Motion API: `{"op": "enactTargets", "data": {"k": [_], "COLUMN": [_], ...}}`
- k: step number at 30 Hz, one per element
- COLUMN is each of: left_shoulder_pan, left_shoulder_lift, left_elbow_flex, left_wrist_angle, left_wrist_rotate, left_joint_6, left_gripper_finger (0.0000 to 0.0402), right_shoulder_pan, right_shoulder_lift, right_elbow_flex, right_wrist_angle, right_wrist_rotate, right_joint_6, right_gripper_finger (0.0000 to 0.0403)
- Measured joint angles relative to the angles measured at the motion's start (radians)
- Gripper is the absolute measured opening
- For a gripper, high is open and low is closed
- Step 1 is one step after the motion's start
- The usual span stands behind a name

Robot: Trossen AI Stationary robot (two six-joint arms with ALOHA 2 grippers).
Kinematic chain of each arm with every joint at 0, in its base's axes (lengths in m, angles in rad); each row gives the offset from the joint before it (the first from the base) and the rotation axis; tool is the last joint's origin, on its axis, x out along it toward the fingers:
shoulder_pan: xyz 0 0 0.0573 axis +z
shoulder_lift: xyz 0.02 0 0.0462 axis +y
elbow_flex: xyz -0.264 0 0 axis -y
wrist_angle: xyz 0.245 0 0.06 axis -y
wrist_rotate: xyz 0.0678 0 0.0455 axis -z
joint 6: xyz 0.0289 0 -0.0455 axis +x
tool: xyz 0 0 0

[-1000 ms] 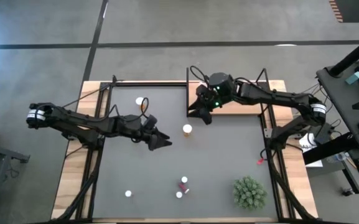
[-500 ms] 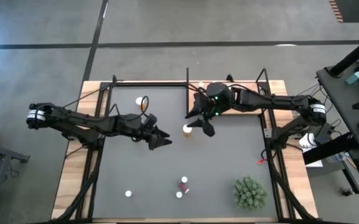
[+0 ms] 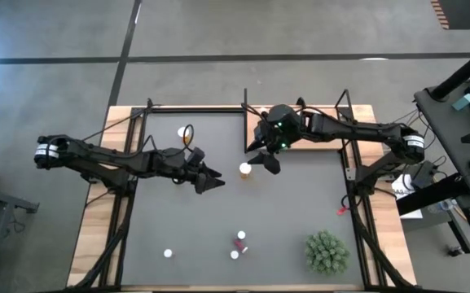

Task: Pick and place medicine bottles onto shelf by color
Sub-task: Put the bottom orange medicine bottle on the shelf aligned with the other orange medicine bottle

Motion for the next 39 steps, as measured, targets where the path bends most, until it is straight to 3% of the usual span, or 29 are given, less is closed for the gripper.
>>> {"op": "enactTargets", "data": {"k": [7, 20, 27, 39], "left_shoulder_pan": [0.000, -0.001, -0.002, -0.002], "left_shoulder_lift": [0.000, 0.000, 0.000, 0.000], "left_elbow_flex": [-0.001, -0.025, -0.032, -0.047], "left_wrist_angle": [0.000, 0.030, 0.033, 0.051], "left_wrist_rotate": [0.021, 0.023, 0.026, 0.029], "left_joint_6": [0.002, 0.002, 0.002, 0.002], "left_gripper_finger": [0.0297, 0.0297, 0.0297, 0.0297], "right_shoulder_pan": [-0.023, -0.003, 0.002, 0.003], "right_shoulder_lift": [0.018, 0.135, 0.214, 0.293], "right_elbow_flex": [-0.019, -0.061, -0.074, -0.081], "right_wrist_angle": [-0.087, -0.005, 0.004, 0.070], "right_wrist_rotate": [0.130, 0.140, 0.193, 0.190], "right_joint_6": [-0.052, -0.001, -0.095, -0.069], "right_gripper_finger": [0.0247, 0.0247, 0.0247, 0.0247]}}
